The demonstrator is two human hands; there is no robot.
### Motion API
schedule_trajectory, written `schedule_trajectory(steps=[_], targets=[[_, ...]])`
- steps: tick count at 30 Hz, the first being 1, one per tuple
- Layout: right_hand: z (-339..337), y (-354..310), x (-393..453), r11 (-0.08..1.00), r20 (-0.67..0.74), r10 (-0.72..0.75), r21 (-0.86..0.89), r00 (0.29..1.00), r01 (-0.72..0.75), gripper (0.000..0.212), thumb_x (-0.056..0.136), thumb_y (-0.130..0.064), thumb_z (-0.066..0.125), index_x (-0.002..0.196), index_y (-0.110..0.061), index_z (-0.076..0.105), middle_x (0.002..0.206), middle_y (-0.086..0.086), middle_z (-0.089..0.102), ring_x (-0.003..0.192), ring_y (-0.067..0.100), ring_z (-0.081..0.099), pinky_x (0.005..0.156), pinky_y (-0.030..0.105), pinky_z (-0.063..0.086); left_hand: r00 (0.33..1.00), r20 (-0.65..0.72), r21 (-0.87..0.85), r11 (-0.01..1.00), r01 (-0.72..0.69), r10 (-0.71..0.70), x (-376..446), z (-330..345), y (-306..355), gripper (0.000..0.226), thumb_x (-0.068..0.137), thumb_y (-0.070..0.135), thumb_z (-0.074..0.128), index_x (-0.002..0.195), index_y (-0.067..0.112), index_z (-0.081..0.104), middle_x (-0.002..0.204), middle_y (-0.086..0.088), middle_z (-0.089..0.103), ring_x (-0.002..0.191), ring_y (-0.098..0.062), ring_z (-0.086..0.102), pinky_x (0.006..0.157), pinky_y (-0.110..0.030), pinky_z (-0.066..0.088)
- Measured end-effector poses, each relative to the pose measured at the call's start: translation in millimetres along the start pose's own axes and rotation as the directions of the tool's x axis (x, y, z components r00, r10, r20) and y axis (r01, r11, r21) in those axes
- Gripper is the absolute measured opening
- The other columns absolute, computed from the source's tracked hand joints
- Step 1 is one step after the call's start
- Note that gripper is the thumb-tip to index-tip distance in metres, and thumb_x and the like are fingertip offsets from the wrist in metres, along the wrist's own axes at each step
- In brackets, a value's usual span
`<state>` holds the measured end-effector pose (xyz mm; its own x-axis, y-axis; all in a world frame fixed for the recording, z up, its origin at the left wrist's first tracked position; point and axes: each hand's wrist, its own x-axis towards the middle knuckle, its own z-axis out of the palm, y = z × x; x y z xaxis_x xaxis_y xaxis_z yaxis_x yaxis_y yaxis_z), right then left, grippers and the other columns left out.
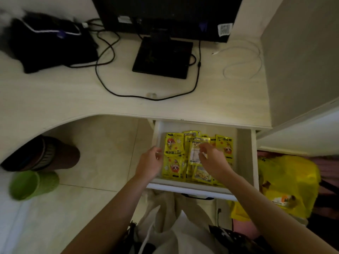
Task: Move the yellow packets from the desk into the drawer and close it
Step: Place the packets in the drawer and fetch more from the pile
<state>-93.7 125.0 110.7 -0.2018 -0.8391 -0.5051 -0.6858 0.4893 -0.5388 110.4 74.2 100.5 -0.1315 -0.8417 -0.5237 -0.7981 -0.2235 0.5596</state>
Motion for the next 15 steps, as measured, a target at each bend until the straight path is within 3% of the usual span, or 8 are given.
schedule_trajectory(steps=[6,10,15], targets=[[37,-54,-8,0.939,0.152,-0.176,-0.270,0.973,0.212,0.036,0.097,-0.023,0.043,0.131,-0.014,0.045,0.124,0.010,0.056,0.108,0.030,0.057,0.086,0.037,0.050,0.985,-0.170,0.061,0.998,-0.032,0.042,-38,-31,-45,0.029,0.095,0.021,0.047,0.120,0.016,0.059,0.107,-0.006,0.069,0.096,-0.021,0.064,0.081,-0.035,0.053],[75,-103,-17,0.913,0.267,-0.252,-0.251,0.930,0.320,0.037,0.096,-0.020,0.043,0.132,-0.011,0.044,0.129,0.011,0.051,0.116,0.028,0.054,0.093,0.035,0.045,0.966,-0.256,0.013,1.000,0.026,-0.022,-61,-53,-88,0.025,0.096,0.022,0.046,0.117,0.020,0.059,0.107,0.000,0.067,0.095,-0.015,0.062,0.084,-0.035,0.053],[133,-170,-25,0.865,0.345,-0.336,-0.257,0.877,0.432,0.028,0.093,-0.018,0.043,0.118,-0.008,0.050,0.118,0.013,0.053,0.107,0.032,0.056,0.081,0.033,0.044,0.925,-0.351,-0.018,0.989,0.149,-0.145,-85,-88,-151,0.023,0.096,0.027,0.046,0.115,0.026,0.059,0.105,0.004,0.065,0.091,-0.010,0.061,0.078,-0.022,0.047]])
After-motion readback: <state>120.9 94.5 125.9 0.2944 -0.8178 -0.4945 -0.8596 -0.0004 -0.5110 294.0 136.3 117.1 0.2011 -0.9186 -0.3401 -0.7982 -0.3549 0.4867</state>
